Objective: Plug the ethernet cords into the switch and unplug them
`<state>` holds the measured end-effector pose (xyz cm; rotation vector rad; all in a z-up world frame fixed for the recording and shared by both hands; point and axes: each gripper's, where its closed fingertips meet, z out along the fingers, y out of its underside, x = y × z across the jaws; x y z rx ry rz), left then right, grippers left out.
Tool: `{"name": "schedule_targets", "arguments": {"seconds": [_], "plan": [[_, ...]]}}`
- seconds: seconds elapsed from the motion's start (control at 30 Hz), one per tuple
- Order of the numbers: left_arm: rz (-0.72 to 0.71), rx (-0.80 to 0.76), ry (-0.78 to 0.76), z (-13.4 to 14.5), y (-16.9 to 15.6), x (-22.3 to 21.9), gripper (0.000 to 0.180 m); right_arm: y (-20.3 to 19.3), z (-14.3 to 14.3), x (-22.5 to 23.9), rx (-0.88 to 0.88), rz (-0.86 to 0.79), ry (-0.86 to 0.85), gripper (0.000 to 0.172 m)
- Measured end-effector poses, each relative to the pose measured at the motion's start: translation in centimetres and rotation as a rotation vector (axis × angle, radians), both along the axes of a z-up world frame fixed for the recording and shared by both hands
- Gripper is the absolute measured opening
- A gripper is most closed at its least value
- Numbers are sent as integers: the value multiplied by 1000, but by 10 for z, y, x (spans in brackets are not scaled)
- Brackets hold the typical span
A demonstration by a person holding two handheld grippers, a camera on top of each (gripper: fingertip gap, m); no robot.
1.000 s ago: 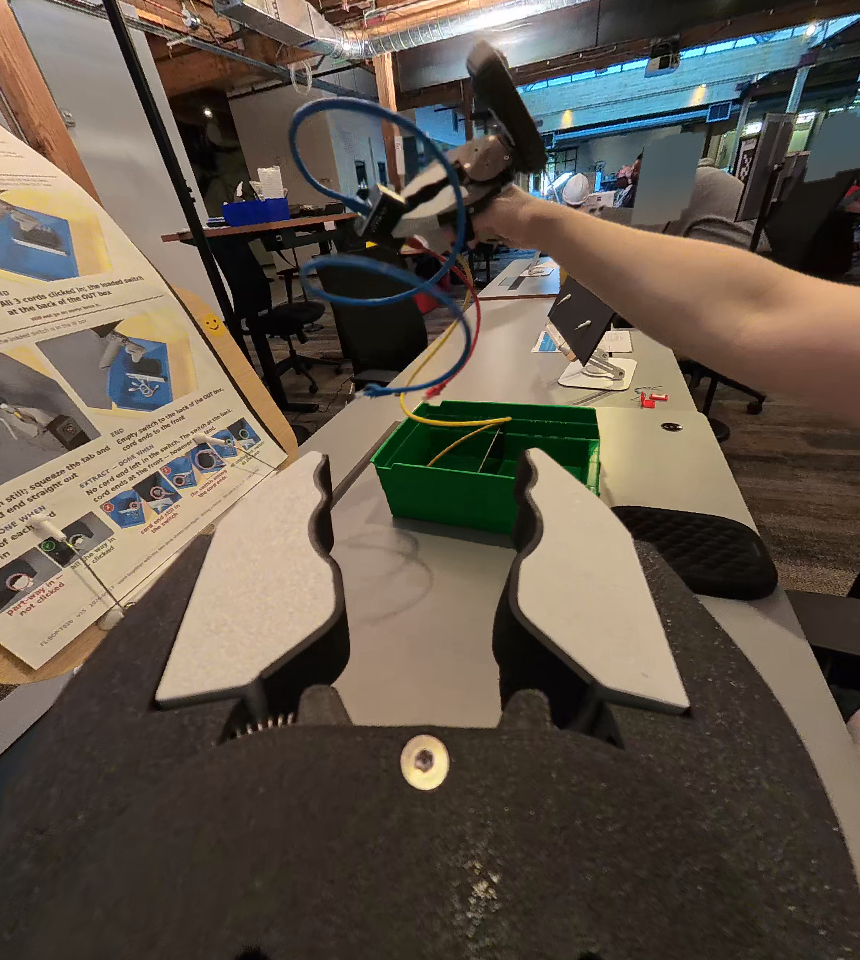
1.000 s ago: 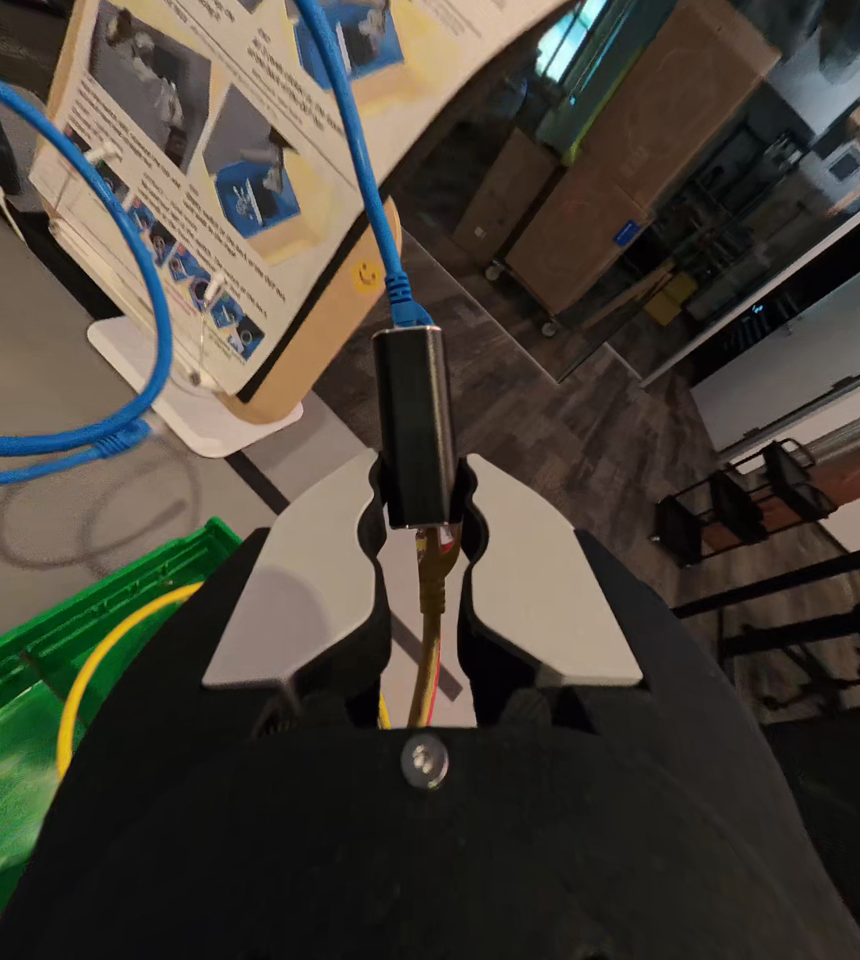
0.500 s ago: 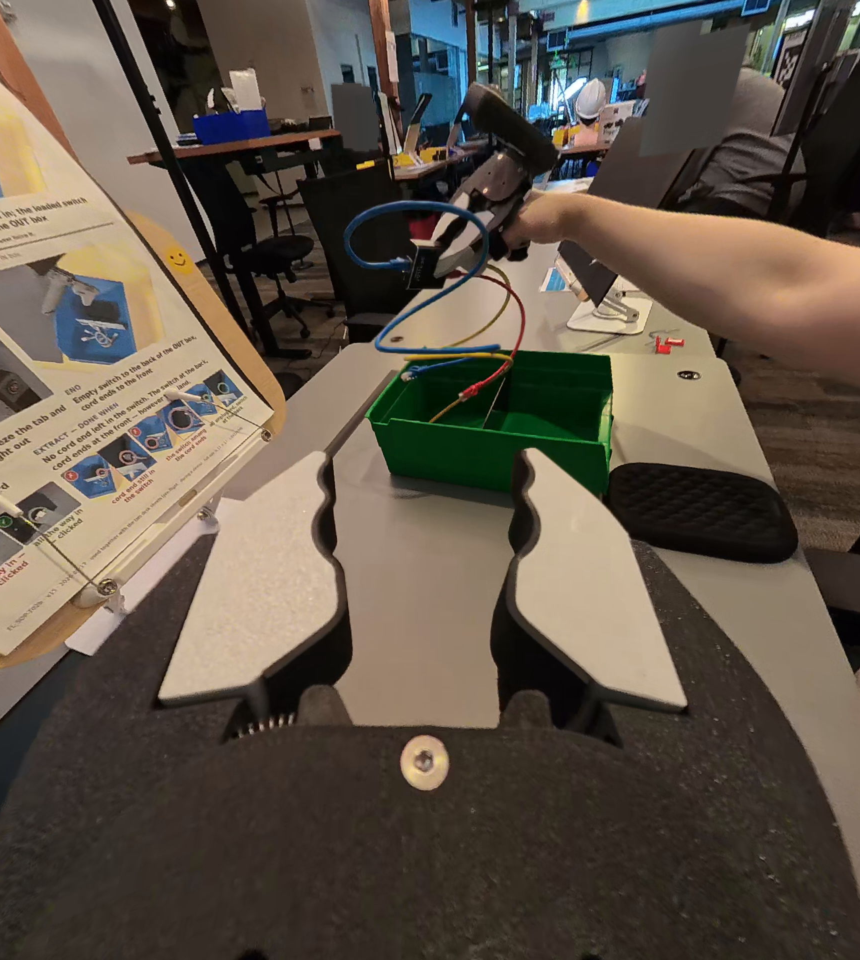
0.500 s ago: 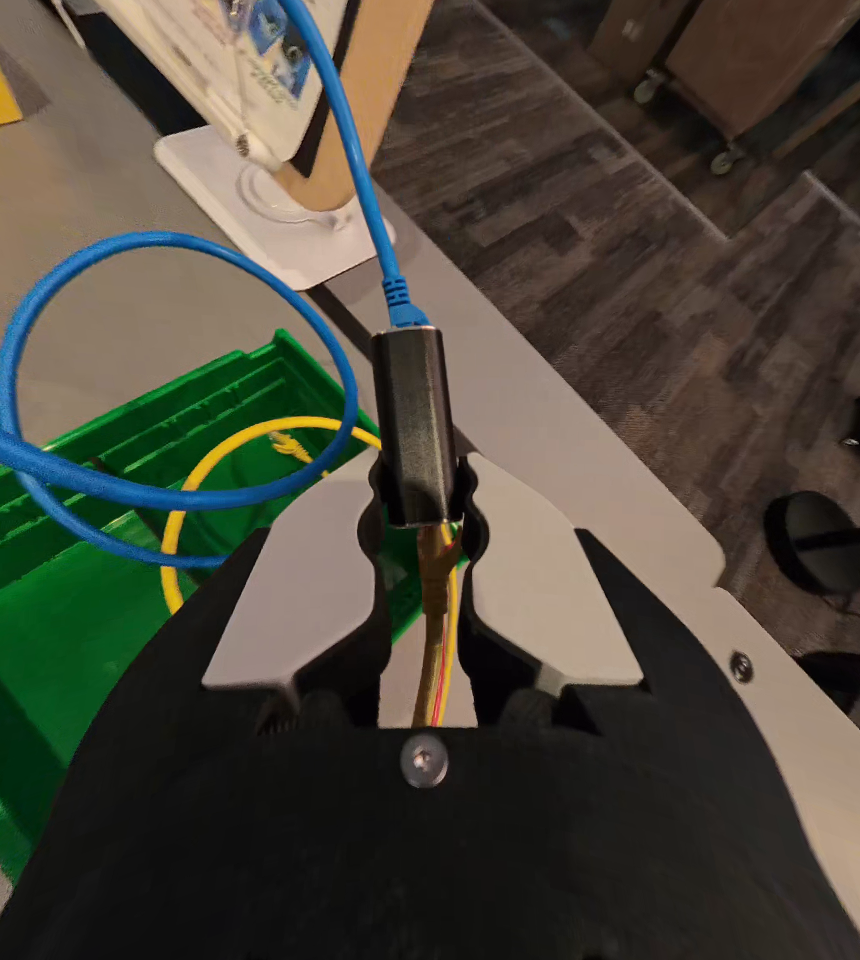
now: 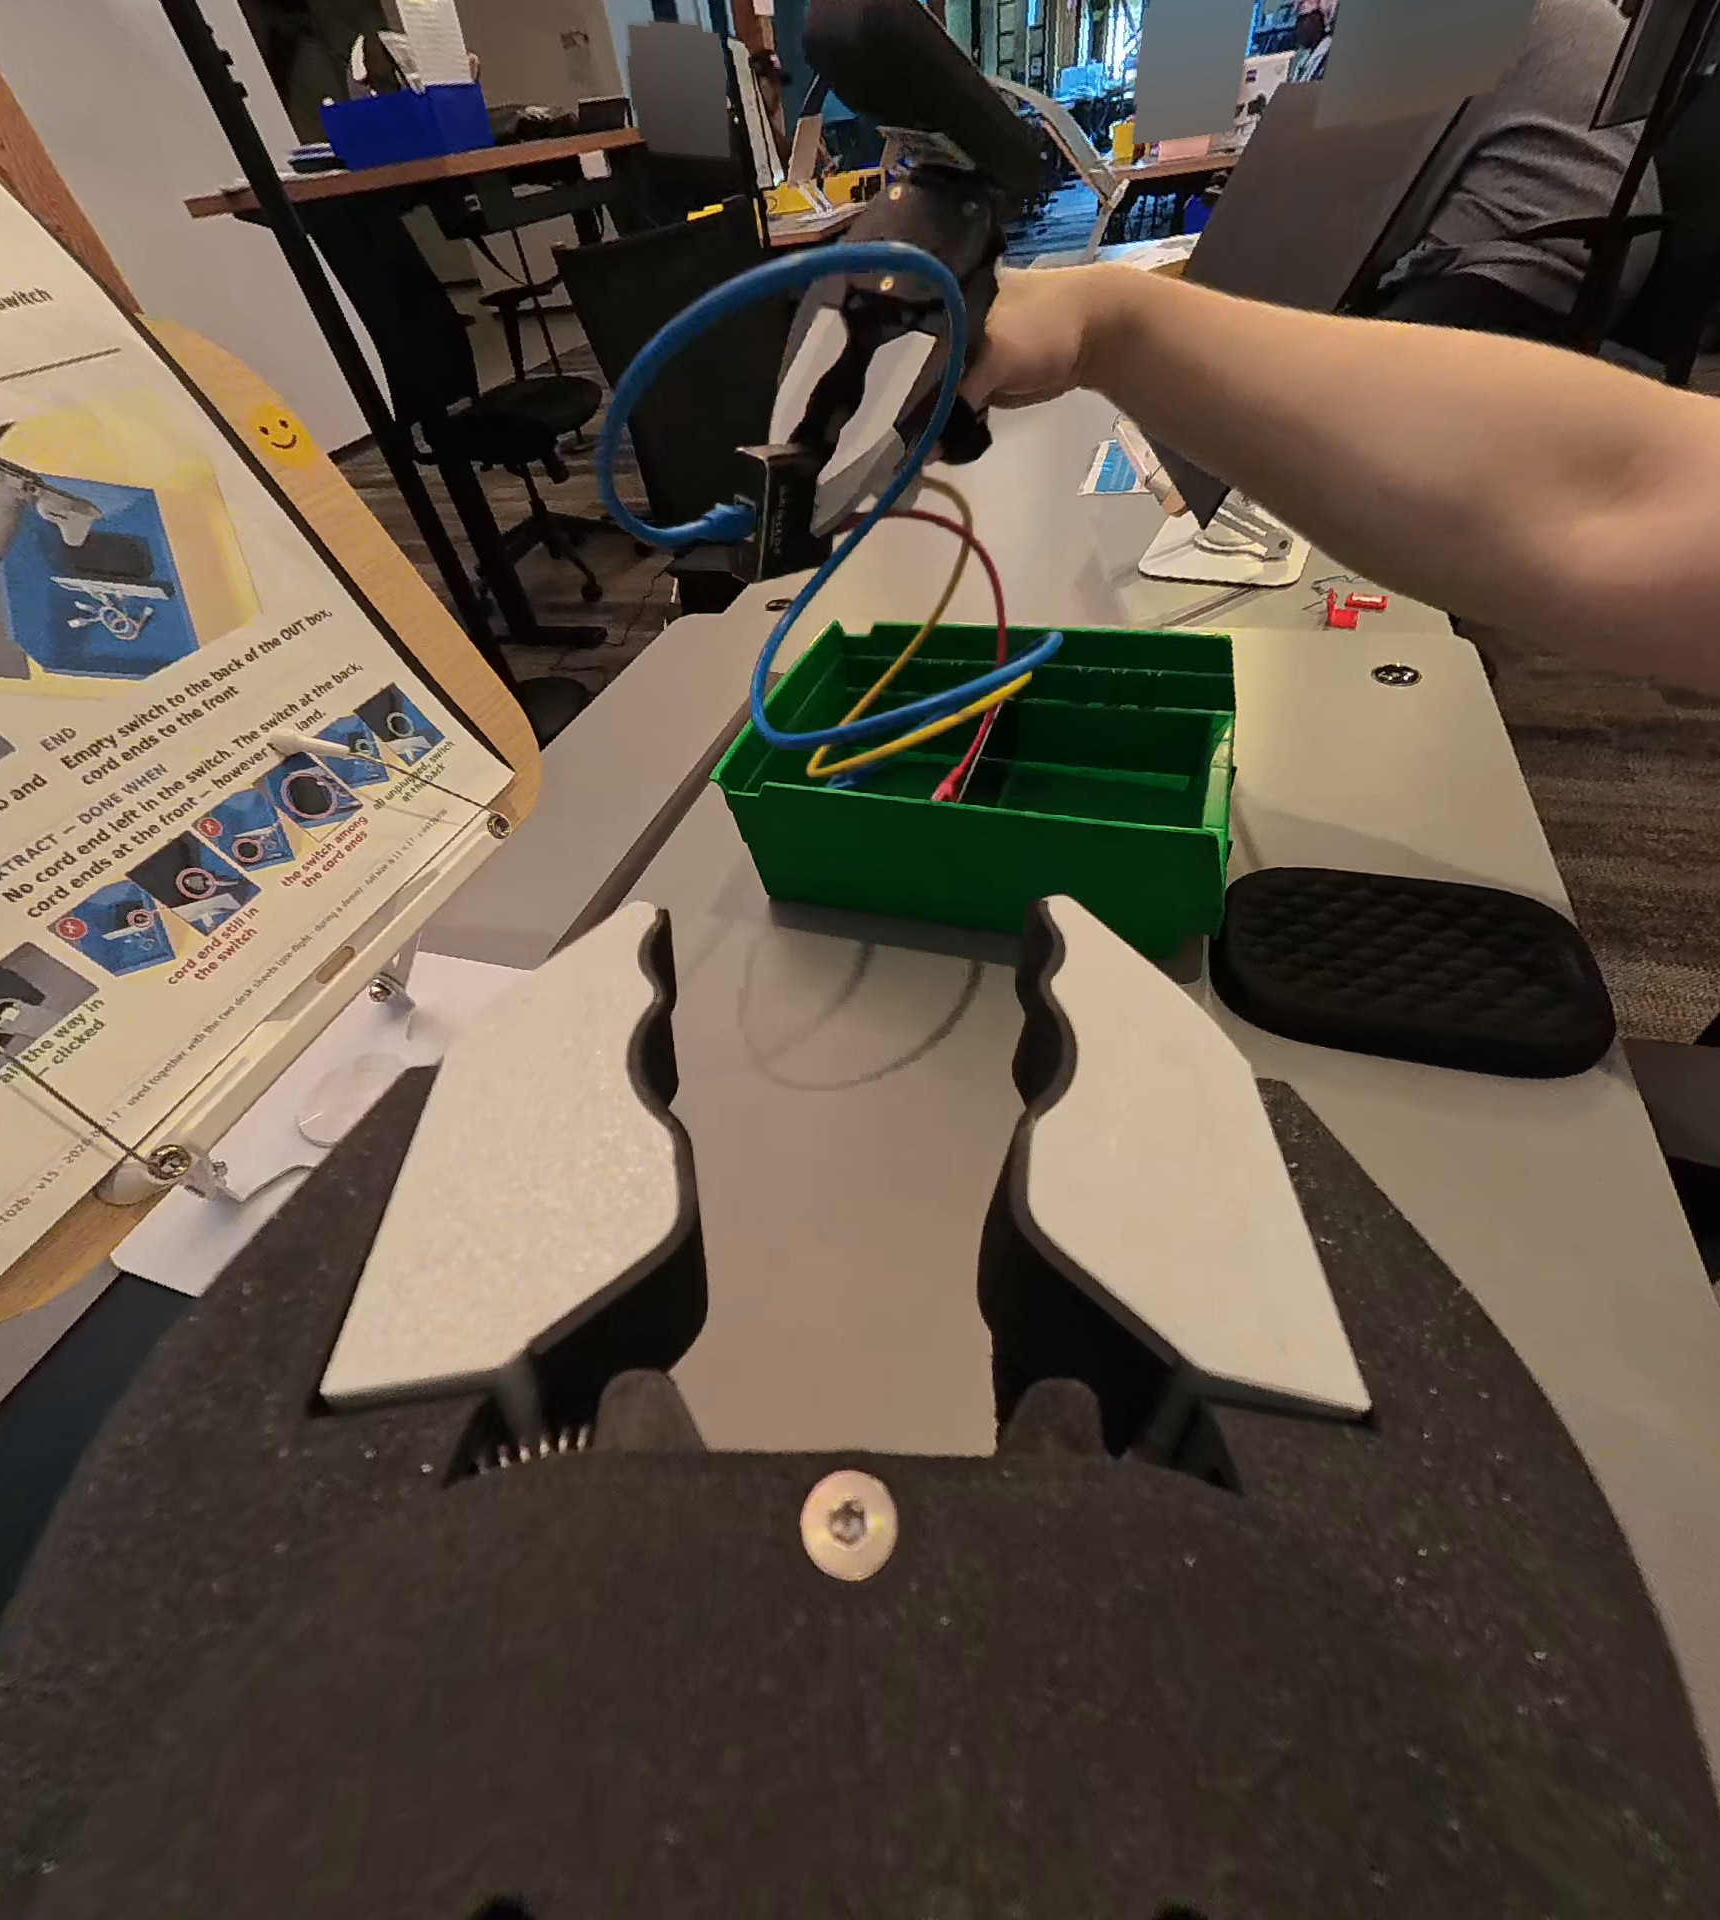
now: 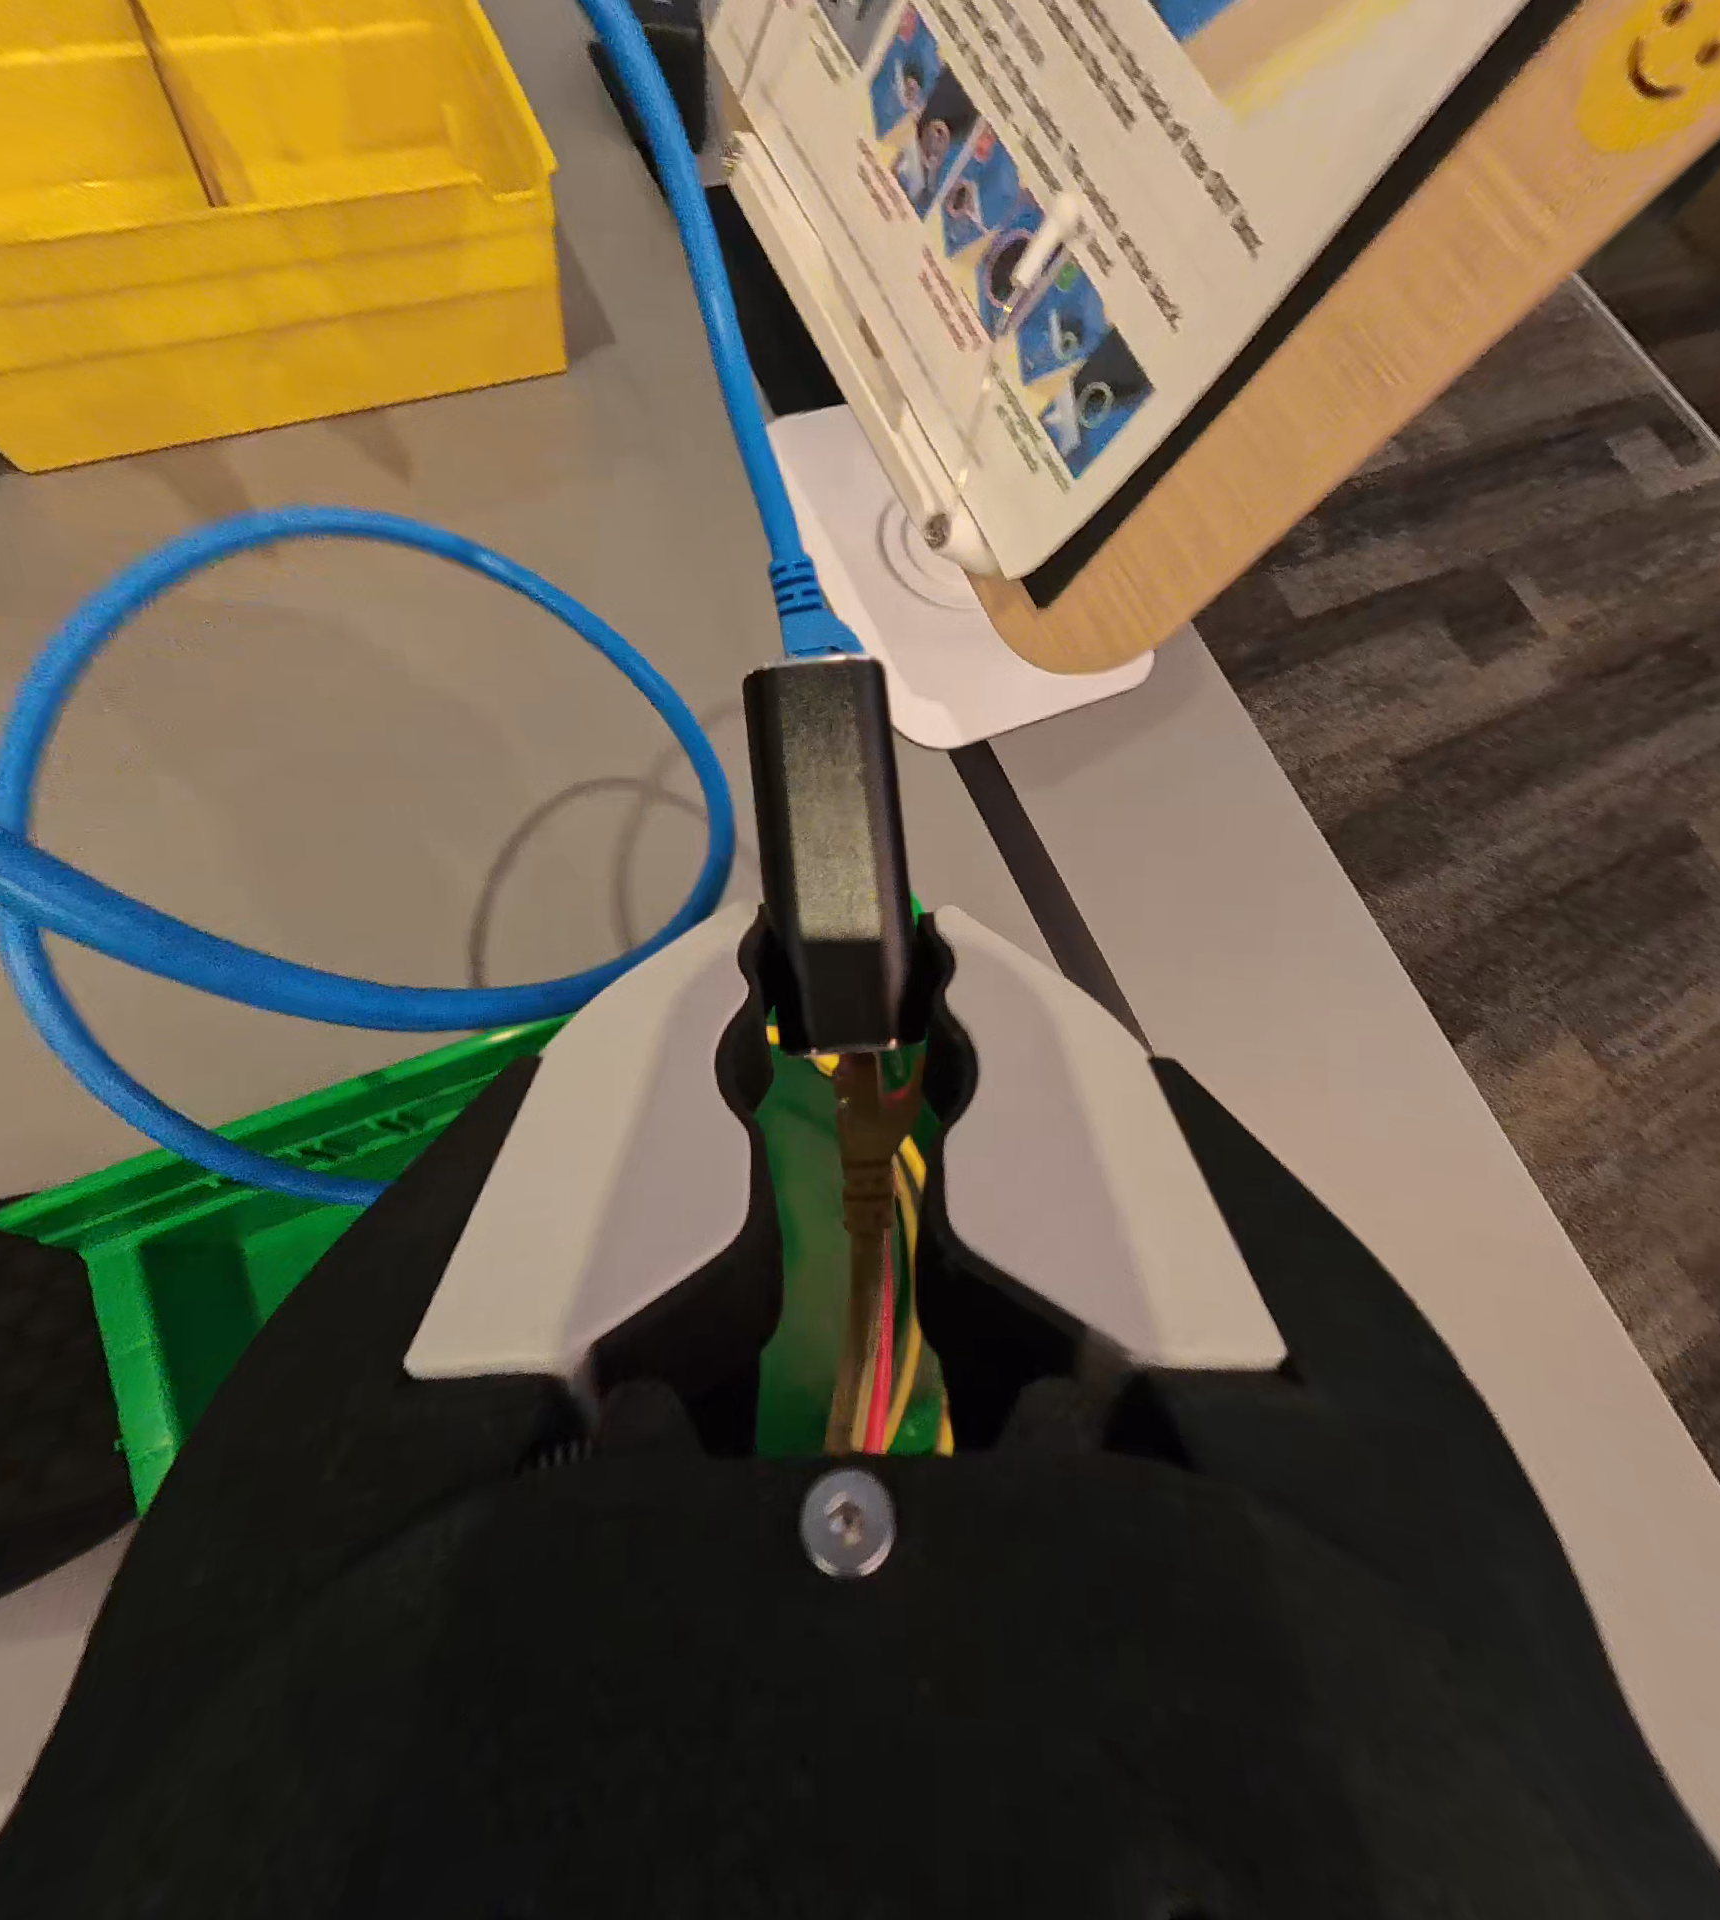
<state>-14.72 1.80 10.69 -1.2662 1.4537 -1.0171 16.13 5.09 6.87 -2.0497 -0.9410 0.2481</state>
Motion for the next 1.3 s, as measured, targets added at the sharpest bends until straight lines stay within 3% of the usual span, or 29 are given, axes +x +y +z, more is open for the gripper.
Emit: {"name": "schedule_targets", "arguments": {"seconds": [0.17, 0.5, 0.77, 1.07, 1.3], "plan": [[0, 4, 16, -3, 0, 0, 62, 9, -19, -4, -33, 2, -9, 26], [-15, 7, 13, -3, 0, 1, 61, -15, -56, 45, -144, -68, 143, 27], [-12, -2, 45, -12, 3, 7, 61, -25, -121, 52, -368, -47, -98, 26], [-27, 0, 91, -21, -1, 15, 58, -20, -125, 46, -323, -23, -91, 28], [-34, -4, 86, -21, -2, 14, 58, -17, -102, 51, -199, -43, -173, 28]]}}
